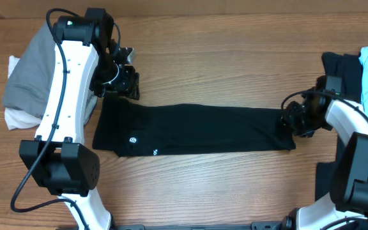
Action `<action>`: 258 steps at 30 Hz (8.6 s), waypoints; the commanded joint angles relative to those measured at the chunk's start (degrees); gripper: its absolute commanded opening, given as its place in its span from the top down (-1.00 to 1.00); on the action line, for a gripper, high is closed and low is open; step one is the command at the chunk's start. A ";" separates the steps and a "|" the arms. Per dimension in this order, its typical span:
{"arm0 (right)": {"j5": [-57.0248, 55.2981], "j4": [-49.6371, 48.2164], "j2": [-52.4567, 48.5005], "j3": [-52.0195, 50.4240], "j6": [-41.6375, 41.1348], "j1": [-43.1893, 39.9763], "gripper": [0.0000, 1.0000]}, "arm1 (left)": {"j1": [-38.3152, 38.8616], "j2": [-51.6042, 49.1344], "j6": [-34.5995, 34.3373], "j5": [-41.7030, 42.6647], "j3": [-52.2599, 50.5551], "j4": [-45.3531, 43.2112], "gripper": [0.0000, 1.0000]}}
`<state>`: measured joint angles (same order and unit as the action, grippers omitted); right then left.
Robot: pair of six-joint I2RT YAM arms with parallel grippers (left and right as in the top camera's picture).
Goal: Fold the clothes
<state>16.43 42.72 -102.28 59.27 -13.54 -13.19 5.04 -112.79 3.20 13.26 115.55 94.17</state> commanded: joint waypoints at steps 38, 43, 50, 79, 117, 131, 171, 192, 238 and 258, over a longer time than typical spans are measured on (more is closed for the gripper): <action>-0.17 3.63 -0.24 5.46 -2.71 -6.32 0.30 | -0.15 1.88 1.95 7.58 0.70 2.67 -1.00; -3.82 -1.18 -0.39 2.36 -3.13 -6.27 0.92 | -0.15 1.88 1.18 7.50 -0.70 2.67 -1.00; -6.58 -4.46 -0.37 2.40 -7.28 -9.07 0.92 | -0.15 1.88 -1.55 4.24 -9.53 -0.55 -1.00; 8.72 1.62 -0.37 2.58 0.50 -9.40 0.16 | -4.09 1.92 -18.95 -11.39 -42.38 -34.60 0.92; 13.94 4.20 -5.44 1.07 15.32 -9.03 0.32 | -11.13 24.02 -2.91 7.63 -35.98 -30.49 -0.99; 9.29 22.40 -4.35 20.24 15.15 -11.96 0.92 | -11.13 31.54 -1.66 7.10 -35.56 -26.64 -1.00; 6.23 12.87 -13.11 17.20 15.78 -16.61 -0.75 | -11.13 31.54 -1.68 7.37 -35.54 -27.34 -1.00; 18.23 19.34 -20.85 18.12 27.47 -15.72 0.92 | -11.13 31.54 -1.68 7.85 -35.54 -27.74 -1.00; 0.85 28.24 -8.94 30.77 7.04 28.96 0.44 | -11.13 31.54 -1.92 10.84 -30.69 -23.67 -1.00; 1.84 29.59 -8.74 28.46 6.25 21.84 -0.08 | -11.13 31.54 -1.90 10.80 -30.69 -24.09 -1.00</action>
<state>17.72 71.42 -110.96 89.58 -7.73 6.17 -6.37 -81.87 0.23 22.98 83.42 70.28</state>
